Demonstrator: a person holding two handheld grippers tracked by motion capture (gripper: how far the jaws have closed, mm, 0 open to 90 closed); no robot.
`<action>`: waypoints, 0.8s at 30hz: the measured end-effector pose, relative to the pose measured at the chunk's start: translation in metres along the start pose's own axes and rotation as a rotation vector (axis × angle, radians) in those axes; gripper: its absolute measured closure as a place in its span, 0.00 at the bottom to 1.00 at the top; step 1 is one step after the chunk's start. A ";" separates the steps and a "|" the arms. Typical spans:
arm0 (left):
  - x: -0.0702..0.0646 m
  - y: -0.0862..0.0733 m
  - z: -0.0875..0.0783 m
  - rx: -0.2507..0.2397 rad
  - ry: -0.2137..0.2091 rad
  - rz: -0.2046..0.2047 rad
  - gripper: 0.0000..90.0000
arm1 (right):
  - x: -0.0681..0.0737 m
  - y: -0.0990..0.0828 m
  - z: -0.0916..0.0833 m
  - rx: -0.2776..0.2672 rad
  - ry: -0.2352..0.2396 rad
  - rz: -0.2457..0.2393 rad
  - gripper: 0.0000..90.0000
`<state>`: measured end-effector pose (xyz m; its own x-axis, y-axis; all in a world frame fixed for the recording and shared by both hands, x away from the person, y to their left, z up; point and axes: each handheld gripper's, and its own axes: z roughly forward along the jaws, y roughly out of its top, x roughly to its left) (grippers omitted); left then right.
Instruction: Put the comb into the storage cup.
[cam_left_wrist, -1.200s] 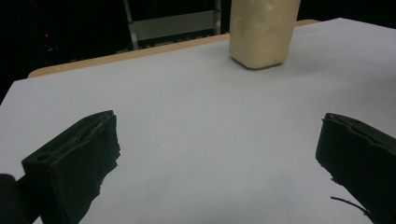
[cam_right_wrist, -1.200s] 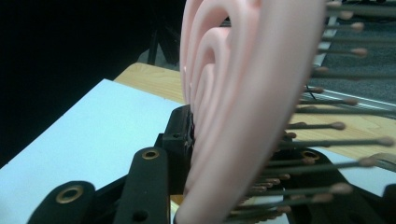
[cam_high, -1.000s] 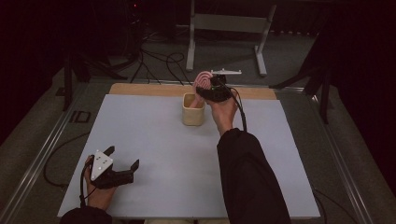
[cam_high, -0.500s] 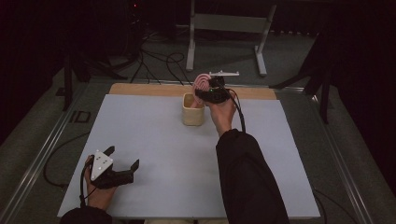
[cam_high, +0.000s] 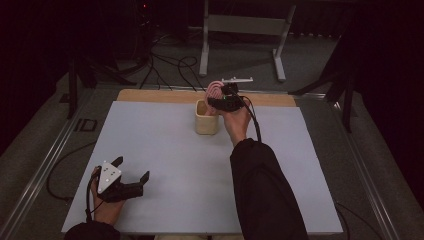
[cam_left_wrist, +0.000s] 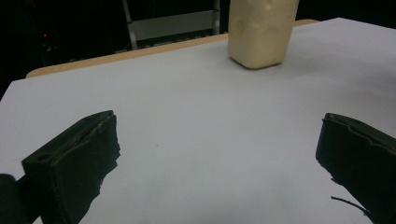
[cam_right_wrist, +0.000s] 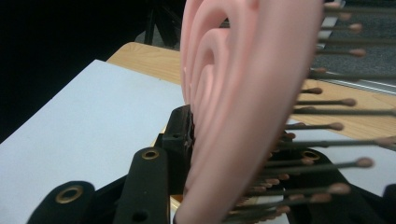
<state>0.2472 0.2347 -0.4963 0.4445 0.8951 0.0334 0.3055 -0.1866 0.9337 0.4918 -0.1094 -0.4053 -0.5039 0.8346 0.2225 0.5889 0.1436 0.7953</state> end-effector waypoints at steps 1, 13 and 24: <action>0.000 0.000 0.000 0.000 0.000 0.000 0.00 | 0.000 0.000 0.001 0.003 -0.001 -0.003 0.70; 0.000 0.000 0.000 -0.002 0.002 -0.004 0.00 | -0.005 0.001 0.003 -0.009 -0.017 0.038 0.68; 0.000 0.000 0.000 -0.002 0.001 -0.002 0.00 | -0.005 0.002 0.004 -0.009 -0.069 0.009 0.54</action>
<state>0.2472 0.2348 -0.4963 0.4434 0.8958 0.0319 0.3051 -0.1843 0.9343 0.4982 -0.1109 -0.4067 -0.4532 0.8708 0.1904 0.5878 0.1314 0.7983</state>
